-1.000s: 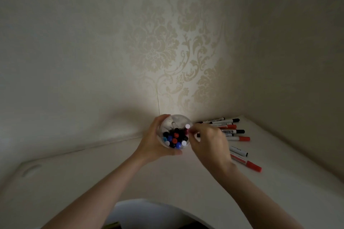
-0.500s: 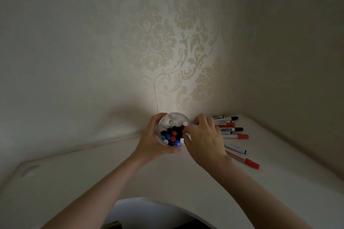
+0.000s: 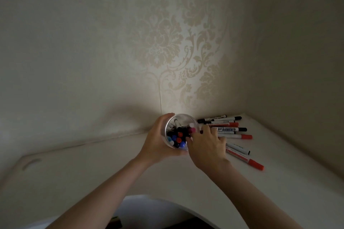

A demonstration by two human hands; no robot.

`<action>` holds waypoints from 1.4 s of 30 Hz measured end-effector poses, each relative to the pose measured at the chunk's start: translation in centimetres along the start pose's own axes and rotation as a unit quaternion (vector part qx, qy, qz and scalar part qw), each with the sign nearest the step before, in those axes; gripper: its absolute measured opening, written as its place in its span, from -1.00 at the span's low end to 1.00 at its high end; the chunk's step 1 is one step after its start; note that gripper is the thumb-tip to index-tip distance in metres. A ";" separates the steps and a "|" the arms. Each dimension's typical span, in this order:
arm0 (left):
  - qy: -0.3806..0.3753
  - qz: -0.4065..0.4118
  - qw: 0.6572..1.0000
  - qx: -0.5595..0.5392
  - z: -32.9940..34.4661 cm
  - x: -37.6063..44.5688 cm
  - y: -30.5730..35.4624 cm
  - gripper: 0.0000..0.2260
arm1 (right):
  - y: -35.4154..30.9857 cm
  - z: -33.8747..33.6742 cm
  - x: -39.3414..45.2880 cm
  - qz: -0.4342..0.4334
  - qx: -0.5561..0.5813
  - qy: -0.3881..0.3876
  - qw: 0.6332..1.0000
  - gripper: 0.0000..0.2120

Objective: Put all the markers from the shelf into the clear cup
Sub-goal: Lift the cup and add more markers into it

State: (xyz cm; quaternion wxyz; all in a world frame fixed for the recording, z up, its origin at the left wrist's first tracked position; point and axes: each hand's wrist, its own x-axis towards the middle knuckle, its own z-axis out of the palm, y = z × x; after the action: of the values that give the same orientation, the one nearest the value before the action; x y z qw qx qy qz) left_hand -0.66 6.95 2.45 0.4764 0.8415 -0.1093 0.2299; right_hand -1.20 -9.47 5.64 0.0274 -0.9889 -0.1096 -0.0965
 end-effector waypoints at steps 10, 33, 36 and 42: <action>0.000 0.015 1.000 -0.008 0.9 -1.1 0.1 -0.07 | -0.5 0.3 0.7 0.061 0.118 -0.068 0.989 -0.65; -0.009 0.037 0.999 -0.006 1.2 -1.5 -1.1 -0.02 | -1.7 5.0 -2.0 0.118 0.355 0.061 0.925 -0.64; -0.011 0.029 0.999 -0.006 1.0 -1.4 -1.1 -0.01 | -1.6 4.5 -2.3 0.114 0.334 0.091 0.931 -0.66; -0.019 0.015 1.000 -0.007 0.3 -0.8 -0.8 0.04 | 0.1 2.4 -3.1 0.035 0.332 0.229 0.914 -0.72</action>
State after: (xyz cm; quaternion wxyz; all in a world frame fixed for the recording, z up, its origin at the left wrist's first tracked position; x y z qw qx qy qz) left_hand -0.92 7.07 1.30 0.4766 0.8408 -0.1325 0.2197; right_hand -3.70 -10.05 2.70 0.3818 -0.8769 -0.0910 -0.2776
